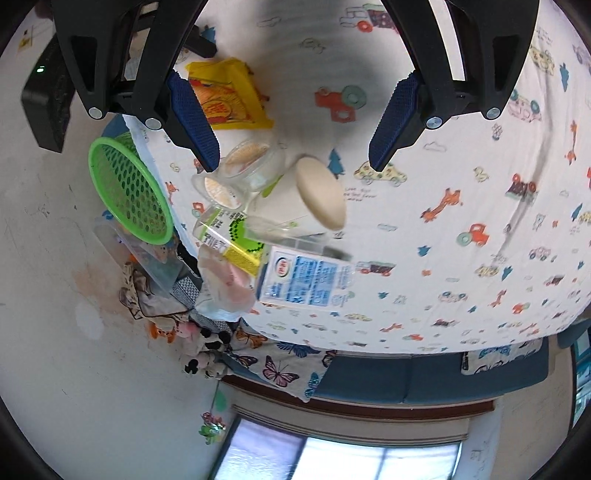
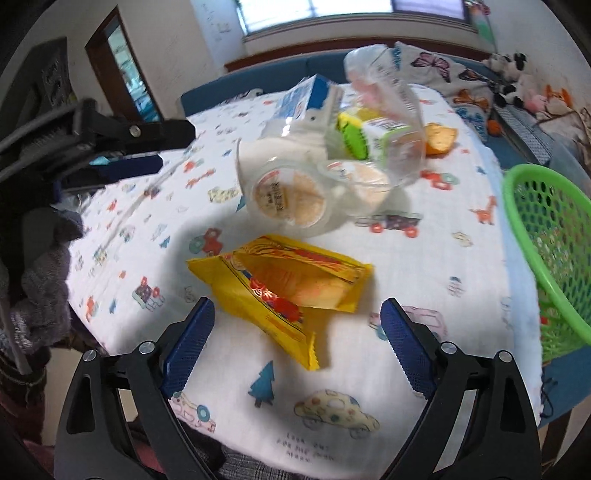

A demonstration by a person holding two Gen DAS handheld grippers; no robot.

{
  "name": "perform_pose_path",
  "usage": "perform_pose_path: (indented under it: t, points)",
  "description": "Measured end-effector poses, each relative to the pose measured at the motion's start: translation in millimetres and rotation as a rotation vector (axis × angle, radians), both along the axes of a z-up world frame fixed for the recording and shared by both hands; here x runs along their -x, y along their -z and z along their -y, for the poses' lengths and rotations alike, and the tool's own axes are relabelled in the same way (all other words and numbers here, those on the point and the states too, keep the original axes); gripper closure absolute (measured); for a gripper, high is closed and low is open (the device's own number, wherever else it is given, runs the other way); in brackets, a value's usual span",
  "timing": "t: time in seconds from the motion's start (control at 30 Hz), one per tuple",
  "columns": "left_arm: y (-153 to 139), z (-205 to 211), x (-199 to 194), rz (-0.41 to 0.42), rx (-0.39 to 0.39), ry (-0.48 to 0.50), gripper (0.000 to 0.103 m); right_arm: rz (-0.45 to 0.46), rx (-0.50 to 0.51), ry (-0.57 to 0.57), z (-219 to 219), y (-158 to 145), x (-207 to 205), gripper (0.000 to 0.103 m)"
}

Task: Collect trash
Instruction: 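Return the right tool to the table and grasp the yellow snack wrapper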

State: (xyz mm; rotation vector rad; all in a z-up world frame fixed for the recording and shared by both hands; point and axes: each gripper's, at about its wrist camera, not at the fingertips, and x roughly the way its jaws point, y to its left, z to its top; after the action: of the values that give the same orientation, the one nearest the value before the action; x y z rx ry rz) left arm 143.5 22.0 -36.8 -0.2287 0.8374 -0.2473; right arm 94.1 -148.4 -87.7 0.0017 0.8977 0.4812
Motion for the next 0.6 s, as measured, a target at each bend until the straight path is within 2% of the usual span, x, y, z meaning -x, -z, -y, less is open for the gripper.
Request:
perform_pose_path:
  t: [0.17, 0.33, 0.4, 0.53, 0.6]
  points:
    - [6.6, -5.6, 3.4, -0.011, 0.001, -0.001, 0.023, 0.010, 0.057, -0.037, -13.3, 10.1, -11.4, 0.008]
    - [18.0, -5.7, 4.1, -0.035, -0.002, 0.008, 0.023, -0.006, 0.045, -0.055, -18.1, 17.2, -22.2, 0.009]
    - [21.6, -3.7, 3.7, -0.043, -0.003, 0.019, 0.023, -0.002, 0.038, -0.052, -18.5, 17.6, -23.0, 0.013]
    - [25.9, 3.8, 2.1, -0.046, -0.014, 0.050, 0.023, 0.000, 0.030, -0.046, -15.6, 16.2, -22.2, 0.035]
    - [28.2, 8.1, 0.6, -0.050, -0.021, 0.062, 0.025, -0.003, 0.018, -0.040, -11.4, 14.9, -21.9, 0.039]
